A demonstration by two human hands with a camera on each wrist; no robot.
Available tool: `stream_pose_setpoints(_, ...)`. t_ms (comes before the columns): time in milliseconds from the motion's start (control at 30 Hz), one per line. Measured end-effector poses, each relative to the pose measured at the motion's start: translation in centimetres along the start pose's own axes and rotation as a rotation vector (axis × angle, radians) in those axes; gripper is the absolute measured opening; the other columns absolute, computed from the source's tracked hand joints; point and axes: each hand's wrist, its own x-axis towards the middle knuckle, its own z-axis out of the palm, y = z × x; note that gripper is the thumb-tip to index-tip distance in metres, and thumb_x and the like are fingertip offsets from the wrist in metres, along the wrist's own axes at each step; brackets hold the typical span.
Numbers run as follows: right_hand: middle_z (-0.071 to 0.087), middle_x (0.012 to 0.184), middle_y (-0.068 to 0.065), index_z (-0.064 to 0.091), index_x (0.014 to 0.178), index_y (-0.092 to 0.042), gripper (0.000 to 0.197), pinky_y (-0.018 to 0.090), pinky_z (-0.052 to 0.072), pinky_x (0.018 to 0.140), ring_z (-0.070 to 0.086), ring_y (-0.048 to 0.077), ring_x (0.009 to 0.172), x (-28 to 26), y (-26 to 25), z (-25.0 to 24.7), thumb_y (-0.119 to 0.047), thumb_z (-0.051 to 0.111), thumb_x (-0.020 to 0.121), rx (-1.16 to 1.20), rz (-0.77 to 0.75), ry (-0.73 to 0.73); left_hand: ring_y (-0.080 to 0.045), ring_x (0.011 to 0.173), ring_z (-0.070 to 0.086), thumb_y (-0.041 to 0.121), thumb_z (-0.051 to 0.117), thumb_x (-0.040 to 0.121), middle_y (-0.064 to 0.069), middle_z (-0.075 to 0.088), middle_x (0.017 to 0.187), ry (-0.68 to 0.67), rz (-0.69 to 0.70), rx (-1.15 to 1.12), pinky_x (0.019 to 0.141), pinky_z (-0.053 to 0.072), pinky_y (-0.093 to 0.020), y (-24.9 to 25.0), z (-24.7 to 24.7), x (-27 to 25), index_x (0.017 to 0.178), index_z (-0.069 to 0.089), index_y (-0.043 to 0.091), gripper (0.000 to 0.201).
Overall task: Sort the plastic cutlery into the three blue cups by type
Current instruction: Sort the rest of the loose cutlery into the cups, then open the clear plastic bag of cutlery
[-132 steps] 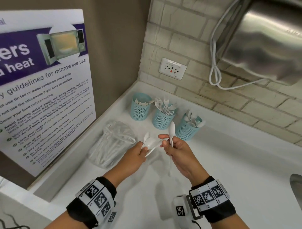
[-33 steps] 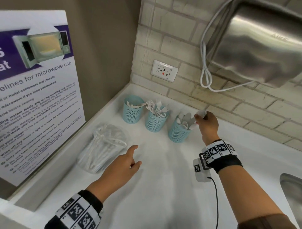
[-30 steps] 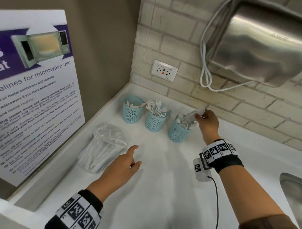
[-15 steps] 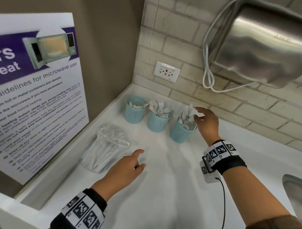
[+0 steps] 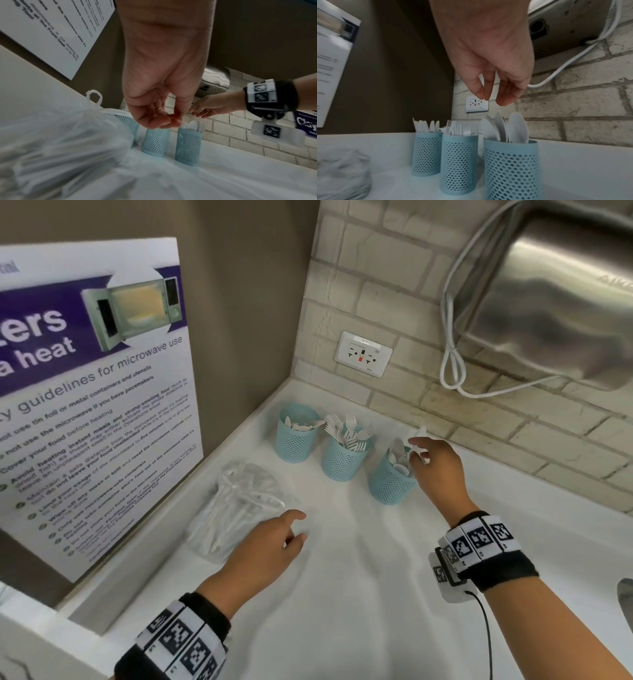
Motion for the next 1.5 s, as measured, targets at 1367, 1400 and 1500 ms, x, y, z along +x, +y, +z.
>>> stream_pose_setpoints(1367,0.041,0.109,-0.013,0.048,0.123,-0.037,0.048,0.007,0.039,0.079,0.050,-0.001,0.092,-13.6,-11.4,4.2,-0.036,0.072,0.082,0.414,-0.260,-0.218,-0.024,0.084,0.051,0.016,0.060,0.088,-0.009,0.057,0.084,0.164,0.110,-0.130,0.076,0.043,-0.033,-0.1,-2.8,0.7,0.103,0.069,0.015,0.018)
stream_pose_setpoints(1400,0.043,0.106,-0.012,0.056,0.119,-0.034,0.040,0.010,0.040,0.082,0.050,0.000,0.095,-13.6,-11.2,4.4,-0.038,0.070,0.082,0.369,-0.303,-0.226,-0.023,0.086,0.049,0.015,0.059,0.088,-0.004,0.054,0.083,0.114,0.119,-0.110,0.076,0.041,-0.031,0.0,-2.5,0.6,0.099,0.069,0.015,0.015)
stream_pose_setpoints(1500,0.052,0.089,-0.011,0.070,0.090,-0.024,0.011,0.021,0.044,0.080,0.054,0.008,0.089,-13.7,-10.7,4.9,-0.033,0.067,0.084,0.264,-0.380,-0.222,-0.023,0.091,0.047,0.024,0.056,0.084,0.003,0.050,0.081,0.029,0.127,-0.086,0.080,0.041,-0.032,0.4,-1.7,0.4,0.077,0.058,0.024,0.007)
